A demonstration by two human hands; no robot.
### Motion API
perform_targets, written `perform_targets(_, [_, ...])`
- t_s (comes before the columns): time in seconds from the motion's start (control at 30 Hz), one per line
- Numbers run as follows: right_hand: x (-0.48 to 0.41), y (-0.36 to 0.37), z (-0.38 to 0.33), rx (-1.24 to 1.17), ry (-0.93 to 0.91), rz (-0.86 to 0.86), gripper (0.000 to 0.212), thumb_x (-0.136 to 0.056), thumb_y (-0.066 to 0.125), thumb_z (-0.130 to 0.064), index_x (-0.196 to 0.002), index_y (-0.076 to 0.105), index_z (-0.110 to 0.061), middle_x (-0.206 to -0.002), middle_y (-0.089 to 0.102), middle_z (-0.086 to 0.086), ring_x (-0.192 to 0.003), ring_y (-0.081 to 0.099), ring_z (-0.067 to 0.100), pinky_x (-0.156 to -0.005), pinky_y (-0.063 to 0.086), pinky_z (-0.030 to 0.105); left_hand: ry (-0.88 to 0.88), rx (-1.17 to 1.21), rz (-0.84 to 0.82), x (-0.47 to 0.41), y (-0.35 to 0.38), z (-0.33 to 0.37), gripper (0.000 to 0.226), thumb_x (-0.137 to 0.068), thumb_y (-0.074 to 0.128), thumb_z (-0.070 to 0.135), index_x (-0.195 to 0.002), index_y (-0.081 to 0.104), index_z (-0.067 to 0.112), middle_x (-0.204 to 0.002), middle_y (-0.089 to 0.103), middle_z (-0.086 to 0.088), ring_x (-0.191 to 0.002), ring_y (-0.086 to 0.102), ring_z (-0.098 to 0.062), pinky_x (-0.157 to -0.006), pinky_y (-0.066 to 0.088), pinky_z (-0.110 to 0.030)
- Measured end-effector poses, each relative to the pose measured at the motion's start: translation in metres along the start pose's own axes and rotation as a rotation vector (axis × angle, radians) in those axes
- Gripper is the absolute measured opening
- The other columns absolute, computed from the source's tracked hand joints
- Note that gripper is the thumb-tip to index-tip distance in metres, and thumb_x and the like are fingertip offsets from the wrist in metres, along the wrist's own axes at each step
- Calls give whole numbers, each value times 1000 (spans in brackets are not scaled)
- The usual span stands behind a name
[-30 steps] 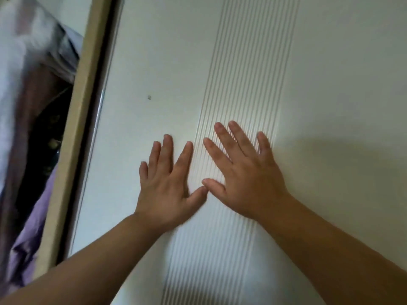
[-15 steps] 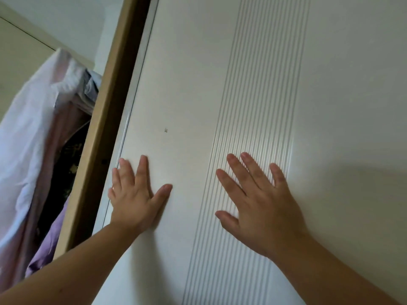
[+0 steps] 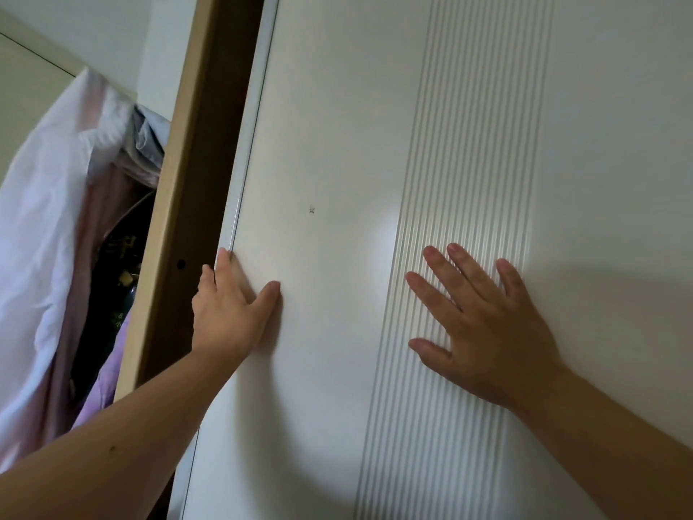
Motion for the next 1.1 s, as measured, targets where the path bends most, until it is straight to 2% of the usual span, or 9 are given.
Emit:
perform_targets(0.17, [16,-8,16,-6,40,6,71,-79,42,-62,-138,47,-22,-151,34,7,-139,33,27,-102,28,56,-62,12,8,3,1,8,89,-82,58,54,-150,11,21,-142,32,-13,-129,34,-31,-103,34,-47])
perform_targets(0.27, [27,-12,21,-72,171,16,71,-75,41,-60,-135,50,-23,-151,34,6,-140,29,24,-103,25,60,-51,36,9,1,-1,15,68,-92,54,37,-147,21,16,-128,44,-14,-106,51,-27,-89,43,-40])
perform_targets(0.37, [34,-16,24,-127,335,18,69,-73,42,-59,-132,52,-25,-151,34,8,-140,27,29,-100,25,66,93,-14,-21,6,4,26,27,-98,45,26,-124,46,19,-104,51,-7,-74,53,-13,-69,41,-25])
perform_targets(0.47, [37,-20,25,-148,434,42,67,-74,42,-56,-131,53,-24,-150,34,10,-140,27,30,-98,25,67,149,14,-81,19,13,37,6,-98,44,29,-94,49,29,-94,51,-2,-72,55,-13,-68,49,-32])
perform_targets(0.57, [34,-24,23,-165,461,83,65,-73,43,-55,-131,54,-25,-150,35,10,-139,28,30,-97,25,69,248,101,-94,35,23,52,3,-95,50,28,-92,51,26,-88,52,1,-74,54,-10,-62,42,-26])
perform_targets(0.73, [14,-35,17,-186,396,122,64,-75,44,-50,-132,53,-22,-149,37,10,-138,33,30,-100,29,64,321,182,-146,60,39,74,32,-90,55,35,-122,52,31,-96,48,13,-79,49,-1,-74,38,-23])
perform_targets(0.8, [4,-35,17,-199,374,79,66,-80,41,-51,-139,43,-22,-154,28,8,-142,24,27,-108,20,56,374,205,-165,72,45,84,46,-88,56,39,-133,45,36,-99,45,18,-85,44,2,-74,35,-17])
perform_targets(0.93, [-12,-32,23,-217,397,3,73,-84,30,-58,-149,18,-27,-160,3,-1,-147,-1,19,-112,-4,42,464,248,-218,95,59,105,49,-83,54,45,-130,42,43,-94,43,24,-85,45,14,-66,29,-3])
perform_targets(1.1, [-14,-29,41,-188,497,-63,73,-83,25,-68,-147,7,-37,-159,-7,-4,-146,-10,21,-112,-1,56,525,374,-333,115,78,131,53,-80,61,46,-128,40,50,-94,49,20,-89,52,6,-69,43,-11])
Point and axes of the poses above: each hand's wrist, its own x-axis away from the middle knuckle, its own y-axis out of the palm, z = x × y, the point moved 5 cm from there along -x, towards the middle knuckle
